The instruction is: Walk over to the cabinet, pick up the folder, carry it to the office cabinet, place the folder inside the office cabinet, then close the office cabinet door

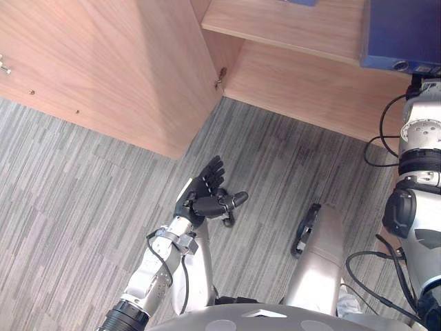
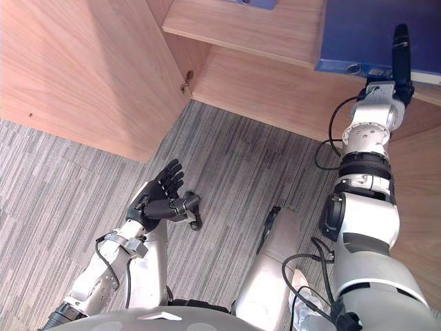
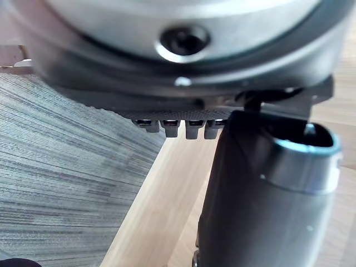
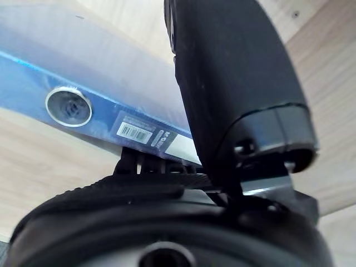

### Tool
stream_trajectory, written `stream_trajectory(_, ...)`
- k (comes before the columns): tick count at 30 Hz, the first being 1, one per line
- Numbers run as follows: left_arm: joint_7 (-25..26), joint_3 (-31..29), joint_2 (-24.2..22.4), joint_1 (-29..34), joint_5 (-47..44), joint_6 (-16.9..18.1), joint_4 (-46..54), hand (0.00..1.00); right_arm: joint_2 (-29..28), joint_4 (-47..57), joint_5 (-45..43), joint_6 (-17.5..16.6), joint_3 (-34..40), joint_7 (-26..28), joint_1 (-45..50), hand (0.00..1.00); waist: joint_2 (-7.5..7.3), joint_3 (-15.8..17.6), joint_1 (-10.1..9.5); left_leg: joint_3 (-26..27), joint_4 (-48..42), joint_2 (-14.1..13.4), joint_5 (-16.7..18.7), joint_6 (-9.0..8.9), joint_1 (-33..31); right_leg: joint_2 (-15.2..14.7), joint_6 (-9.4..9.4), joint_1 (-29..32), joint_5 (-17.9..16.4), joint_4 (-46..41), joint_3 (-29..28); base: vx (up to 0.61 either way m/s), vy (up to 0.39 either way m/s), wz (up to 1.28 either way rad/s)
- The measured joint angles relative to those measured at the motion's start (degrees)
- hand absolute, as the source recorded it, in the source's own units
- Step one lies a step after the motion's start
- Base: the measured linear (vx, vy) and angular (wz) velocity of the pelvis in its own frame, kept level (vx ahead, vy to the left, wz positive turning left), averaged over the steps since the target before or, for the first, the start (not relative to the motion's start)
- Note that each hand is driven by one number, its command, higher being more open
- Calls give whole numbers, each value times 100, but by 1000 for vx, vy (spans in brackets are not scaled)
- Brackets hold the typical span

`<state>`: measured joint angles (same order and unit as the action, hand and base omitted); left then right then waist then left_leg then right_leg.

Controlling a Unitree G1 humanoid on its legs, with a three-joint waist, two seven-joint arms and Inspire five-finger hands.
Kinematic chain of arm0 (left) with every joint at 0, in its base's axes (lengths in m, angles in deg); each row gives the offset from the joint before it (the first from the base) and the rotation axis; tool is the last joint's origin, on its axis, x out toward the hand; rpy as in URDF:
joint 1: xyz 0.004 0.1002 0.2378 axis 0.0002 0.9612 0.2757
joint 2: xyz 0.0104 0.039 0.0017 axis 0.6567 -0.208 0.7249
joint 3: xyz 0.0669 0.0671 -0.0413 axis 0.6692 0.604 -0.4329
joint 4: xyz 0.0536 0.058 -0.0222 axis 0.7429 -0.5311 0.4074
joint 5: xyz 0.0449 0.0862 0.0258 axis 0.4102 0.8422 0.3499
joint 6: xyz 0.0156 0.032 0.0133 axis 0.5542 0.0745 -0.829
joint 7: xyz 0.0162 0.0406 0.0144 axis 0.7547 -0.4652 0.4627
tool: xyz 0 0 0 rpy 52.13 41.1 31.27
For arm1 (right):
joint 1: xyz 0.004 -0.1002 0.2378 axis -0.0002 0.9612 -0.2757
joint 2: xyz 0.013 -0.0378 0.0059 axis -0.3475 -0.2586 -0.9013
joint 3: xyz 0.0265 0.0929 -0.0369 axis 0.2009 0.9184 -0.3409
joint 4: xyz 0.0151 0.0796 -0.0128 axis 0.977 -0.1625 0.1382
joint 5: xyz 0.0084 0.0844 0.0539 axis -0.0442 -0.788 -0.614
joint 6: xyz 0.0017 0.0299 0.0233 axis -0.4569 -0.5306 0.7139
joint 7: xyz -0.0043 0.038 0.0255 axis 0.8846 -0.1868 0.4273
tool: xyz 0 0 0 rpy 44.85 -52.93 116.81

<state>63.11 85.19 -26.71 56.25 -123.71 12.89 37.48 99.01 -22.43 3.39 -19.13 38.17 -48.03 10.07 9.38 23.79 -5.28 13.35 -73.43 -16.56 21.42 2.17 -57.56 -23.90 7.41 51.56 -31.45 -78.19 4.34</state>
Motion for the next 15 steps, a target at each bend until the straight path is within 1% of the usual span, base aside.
stream_trajectory(2, -6, 0, 1, 1, -4, -7, 5, 100, 80, -30, 116, 89, -254, 14, -56, 100, 0, 0, 6, -6, 2, 0, -1, 0, -2, 0, 0, 0, 0, 0, 6, 0, 0, 0)
stream_trajectory(5, -8, 0, 16, 4, -23, -49, 17, 100, 92, -172, 130, 126, -481, 33, -259, 100, 0, 0, 67, -8, 1, 0, -1, 0, -4, 1, 0, 0, -1, -1, 8, 0, 0, 0)
stream_trajectory(7, -12, 4, 36, 14, -30, -109, 101, 100, 92, -188, 131, 154, -538, 51, -304, 100, 4, 2, 74, -12, 1, 0, -1, 0, -9, 1, 0, 2, -1, -3, 11, 0, 0, 0)
stream_trajectory(15, -28, 1, 134, 22, -32, -109, 232, 100, 93, -267, 131, 178, -606, 69, -388, 100, 6, 3, 84, -19, -20, -2, -1, 0, -28, 1, -3, 22, -4, -25, 5, 0, 0, 0)
